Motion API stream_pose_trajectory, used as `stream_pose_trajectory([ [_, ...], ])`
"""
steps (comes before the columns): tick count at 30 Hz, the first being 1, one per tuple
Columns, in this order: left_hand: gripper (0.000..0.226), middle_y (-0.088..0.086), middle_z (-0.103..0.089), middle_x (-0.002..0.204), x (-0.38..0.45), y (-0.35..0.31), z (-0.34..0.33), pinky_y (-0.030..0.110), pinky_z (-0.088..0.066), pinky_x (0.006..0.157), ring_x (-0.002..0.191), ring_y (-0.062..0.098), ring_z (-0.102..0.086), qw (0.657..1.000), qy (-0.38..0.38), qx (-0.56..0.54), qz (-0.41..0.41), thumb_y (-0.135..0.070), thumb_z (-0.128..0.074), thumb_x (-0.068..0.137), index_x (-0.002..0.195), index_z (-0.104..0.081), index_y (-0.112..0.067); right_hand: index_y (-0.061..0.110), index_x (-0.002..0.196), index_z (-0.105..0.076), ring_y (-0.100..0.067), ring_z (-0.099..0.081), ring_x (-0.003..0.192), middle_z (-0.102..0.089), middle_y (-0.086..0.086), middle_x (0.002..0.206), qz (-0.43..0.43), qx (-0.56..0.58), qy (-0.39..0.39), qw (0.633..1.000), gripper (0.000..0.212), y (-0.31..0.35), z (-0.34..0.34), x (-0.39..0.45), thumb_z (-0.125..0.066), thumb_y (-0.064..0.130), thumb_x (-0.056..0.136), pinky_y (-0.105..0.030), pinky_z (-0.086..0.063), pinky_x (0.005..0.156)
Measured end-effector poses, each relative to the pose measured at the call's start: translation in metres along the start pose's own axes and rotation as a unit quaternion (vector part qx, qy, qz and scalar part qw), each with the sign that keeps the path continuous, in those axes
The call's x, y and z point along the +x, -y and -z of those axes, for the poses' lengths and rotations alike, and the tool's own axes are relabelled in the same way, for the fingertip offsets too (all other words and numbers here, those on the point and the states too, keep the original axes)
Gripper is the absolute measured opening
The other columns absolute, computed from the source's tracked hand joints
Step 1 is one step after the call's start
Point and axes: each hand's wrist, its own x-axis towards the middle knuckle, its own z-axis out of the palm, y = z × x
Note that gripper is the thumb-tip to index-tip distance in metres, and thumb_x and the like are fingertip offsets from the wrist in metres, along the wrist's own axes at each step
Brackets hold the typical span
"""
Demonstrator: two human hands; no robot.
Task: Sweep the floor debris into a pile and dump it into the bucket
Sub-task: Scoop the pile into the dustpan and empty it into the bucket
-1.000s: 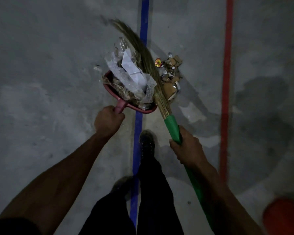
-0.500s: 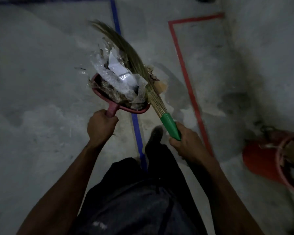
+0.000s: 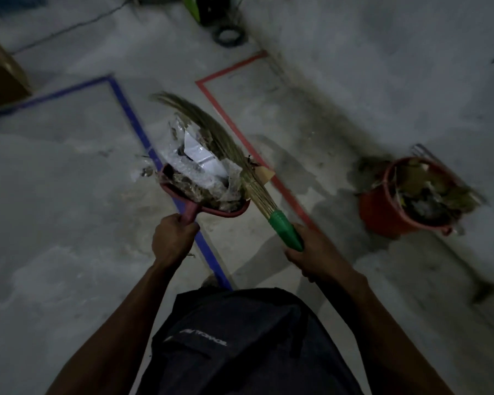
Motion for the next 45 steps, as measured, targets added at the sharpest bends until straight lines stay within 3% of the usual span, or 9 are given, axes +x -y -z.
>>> stream_pose_trajectory([
  [6,0.015,0.007,-0.06,0.06,-0.074,-0.064,-0.095,0.031,-0.041,0.059,0.064,0.029,-0.06,0.999,0.039,0.007,-0.035,-0.025,-0.068,0.073,0.075,-0.066,-0.009,0.023,0.128,-0.049,-0.021,-0.061,0.064,-0.057,-0.004,0.092,-0.036,-0.008,-0.035,0.999,0.04,-0.1,0.068,-0.052,-0.061,0.026,0.09,-0.036,-0.054,0.047],
  [9,0.018,0.006,-0.058,0.057,-0.105,-0.099,-0.138,0.032,-0.041,0.057,0.061,0.028,-0.059,0.997,0.066,0.006,-0.049,-0.027,-0.067,0.07,0.071,-0.064,-0.01,0.026,0.133,-0.047,-0.022,-0.06,0.069,-0.06,-0.008,0.101,-0.067,0.002,-0.049,0.997,0.046,-0.151,0.1,-0.071,-0.06,0.025,0.089,-0.03,-0.049,0.046],
  [12,0.024,0.007,-0.06,0.058,-0.125,-0.134,-0.175,0.03,-0.04,0.055,0.061,0.028,-0.06,0.992,0.098,0.021,-0.082,-0.033,-0.065,0.064,0.068,-0.063,-0.01,0.024,0.127,-0.05,-0.02,-0.058,0.065,-0.06,-0.006,0.093,-0.089,0.02,-0.069,0.993,0.041,-0.193,0.126,-0.088,-0.06,0.026,0.088,-0.028,-0.047,0.05],
  [17,0.015,0.005,-0.06,0.061,-0.138,-0.201,-0.244,0.028,-0.036,0.053,0.065,0.028,-0.06,0.981,0.137,0.068,-0.117,-0.025,-0.068,0.069,0.067,-0.062,-0.011,0.026,0.12,-0.054,-0.024,-0.064,0.079,-0.065,-0.004,0.097,-0.142,0.067,-0.117,0.981,0.037,-0.254,0.166,-0.096,-0.062,0.027,0.084,-0.034,-0.055,0.064],
  [27,0.017,0.006,-0.06,0.069,-0.118,-0.318,-0.394,0.026,-0.036,0.052,0.067,0.026,-0.059,0.944,0.219,0.157,-0.189,-0.027,-0.064,0.073,0.076,-0.062,-0.01,0.021,0.141,-0.043,-0.024,-0.059,0.075,-0.059,-0.006,0.102,-0.228,0.119,-0.145,0.955,0.054,-0.364,0.252,-0.043,-0.06,0.025,0.091,-0.026,-0.043,0.061],
  [33,0.02,0.004,-0.054,0.059,-0.108,-0.382,-0.463,0.025,-0.032,0.047,0.062,0.027,-0.059,0.926,0.259,0.19,-0.199,-0.026,-0.062,0.073,0.063,-0.052,-0.011,0.02,0.135,-0.047,-0.029,-0.062,0.074,-0.063,-0.011,0.093,-0.268,0.138,-0.147,0.942,0.047,-0.411,0.3,-0.015,-0.06,0.024,0.09,-0.029,-0.048,0.062],
  [37,0.017,0.004,-0.055,0.06,-0.111,-0.411,-0.495,0.025,-0.033,0.047,0.065,0.028,-0.062,0.921,0.275,0.208,-0.184,-0.025,-0.063,0.073,0.068,-0.057,-0.009,0.023,0.127,-0.052,-0.03,-0.062,0.075,-0.063,-0.009,0.09,-0.283,0.166,-0.13,0.936,0.038,-0.44,0.329,-0.005,-0.058,0.023,0.089,-0.034,-0.051,0.065],
  [42,0.017,0.003,-0.053,0.061,-0.123,-0.434,-0.539,0.023,-0.033,0.047,0.063,0.025,-0.059,0.919,0.279,0.236,-0.146,-0.025,-0.063,0.074,0.073,-0.059,-0.008,0.018,0.143,-0.042,-0.024,-0.055,0.077,-0.061,-0.011,0.102,-0.282,0.149,-0.085,0.944,0.052,-0.491,0.363,0.011,-0.059,0.025,0.094,-0.025,-0.042,0.063],
  [45,0.019,0.006,-0.059,0.073,-0.134,-0.449,-0.572,0.025,-0.037,0.051,0.067,0.025,-0.058,0.923,0.268,0.251,-0.118,-0.028,-0.063,0.075,0.083,-0.063,-0.01,0.025,0.123,-0.055,-0.017,-0.055,0.068,-0.061,-0.003,0.088,-0.281,0.151,-0.064,0.946,0.032,-0.535,0.383,0.028,-0.058,0.025,0.091,-0.023,-0.045,0.06],
])
